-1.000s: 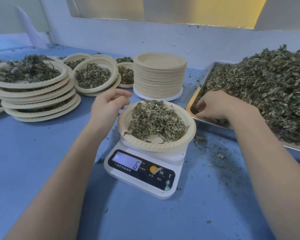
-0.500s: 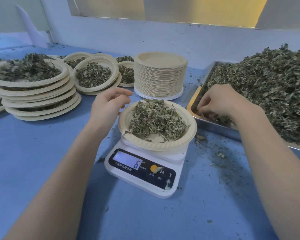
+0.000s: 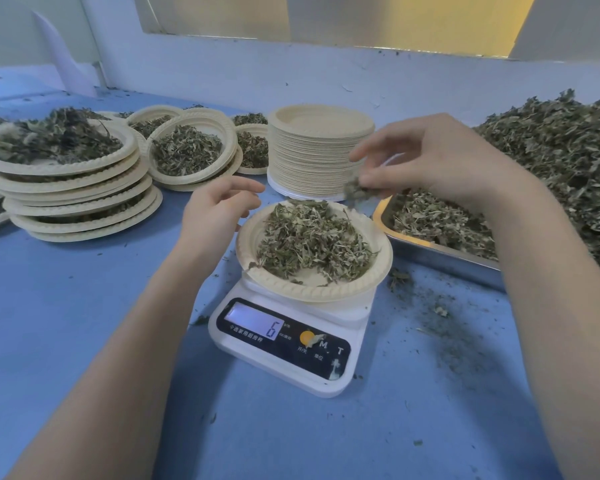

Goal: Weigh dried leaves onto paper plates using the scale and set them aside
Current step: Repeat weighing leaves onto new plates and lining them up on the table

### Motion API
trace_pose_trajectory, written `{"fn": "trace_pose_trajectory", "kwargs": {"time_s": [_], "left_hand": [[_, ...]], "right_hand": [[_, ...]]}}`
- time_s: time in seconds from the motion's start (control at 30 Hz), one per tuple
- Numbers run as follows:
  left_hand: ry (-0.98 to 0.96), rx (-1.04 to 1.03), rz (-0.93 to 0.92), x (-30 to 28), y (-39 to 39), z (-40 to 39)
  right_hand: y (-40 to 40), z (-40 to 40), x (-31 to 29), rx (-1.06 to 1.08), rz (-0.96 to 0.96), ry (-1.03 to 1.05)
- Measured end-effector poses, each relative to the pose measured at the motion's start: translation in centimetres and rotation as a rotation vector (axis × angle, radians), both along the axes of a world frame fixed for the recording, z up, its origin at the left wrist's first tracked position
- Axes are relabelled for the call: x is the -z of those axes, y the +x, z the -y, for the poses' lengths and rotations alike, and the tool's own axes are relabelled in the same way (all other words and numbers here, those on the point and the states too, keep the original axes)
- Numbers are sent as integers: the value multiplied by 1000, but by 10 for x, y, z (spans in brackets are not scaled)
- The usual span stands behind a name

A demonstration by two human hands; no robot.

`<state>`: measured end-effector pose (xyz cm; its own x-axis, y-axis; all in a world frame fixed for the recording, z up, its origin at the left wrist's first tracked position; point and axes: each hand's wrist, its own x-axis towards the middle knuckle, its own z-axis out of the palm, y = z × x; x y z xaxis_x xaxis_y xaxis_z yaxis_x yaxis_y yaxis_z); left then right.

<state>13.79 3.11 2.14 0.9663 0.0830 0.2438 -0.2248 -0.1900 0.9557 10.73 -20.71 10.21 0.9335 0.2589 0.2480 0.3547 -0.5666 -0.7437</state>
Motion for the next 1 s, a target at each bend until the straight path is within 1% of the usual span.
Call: {"fn": "trace_pose_trajectory", "kwargs": {"time_s": [0.03,0.07,0.1,0.27,0.47,0.53,0.6,0.67,0.7,0.77,0.8,0.87,0.93,1.0], "left_hand": [[1,0,1,0,0,0],[1,1,2,0,0,0],[2,2,5,0,0,-1],[6,0,8,0,0,-1],[11,0,6,0,1,-2],[15,1,6,0,1,-2],[15,4,7,0,1,-2],[18,1,8,1,1,-1],[19,-2,8,1,1,-1],[20,-2,7,1,2,-2],[21,1,7,1,2,-1],[24,9,4,2,2,-1],[41,33,-15,2,2,-1],[75,80,-54,2,1,0]], "right_hand": [[-3,-6,-2,-97,-48,-11],[-5,-11,-3,-148,-70,-55],[-4,-13,-2,-153,-64,-108],[8,-3,5,1,-14,-214],[24,16,19,179,-95,-403],[29,21,24,247,-90,-510],[35,25,31,326,-97,-679],[38,28,37,350,-184,-814],[38,29,39,343,-229,-846],[36,27,39,328,-238,-839],[35,26,36,325,-201,-794],[31,24,29,290,-138,-639],[24,17,19,186,-165,-484],[15,10,11,48,-241,-459]]}}
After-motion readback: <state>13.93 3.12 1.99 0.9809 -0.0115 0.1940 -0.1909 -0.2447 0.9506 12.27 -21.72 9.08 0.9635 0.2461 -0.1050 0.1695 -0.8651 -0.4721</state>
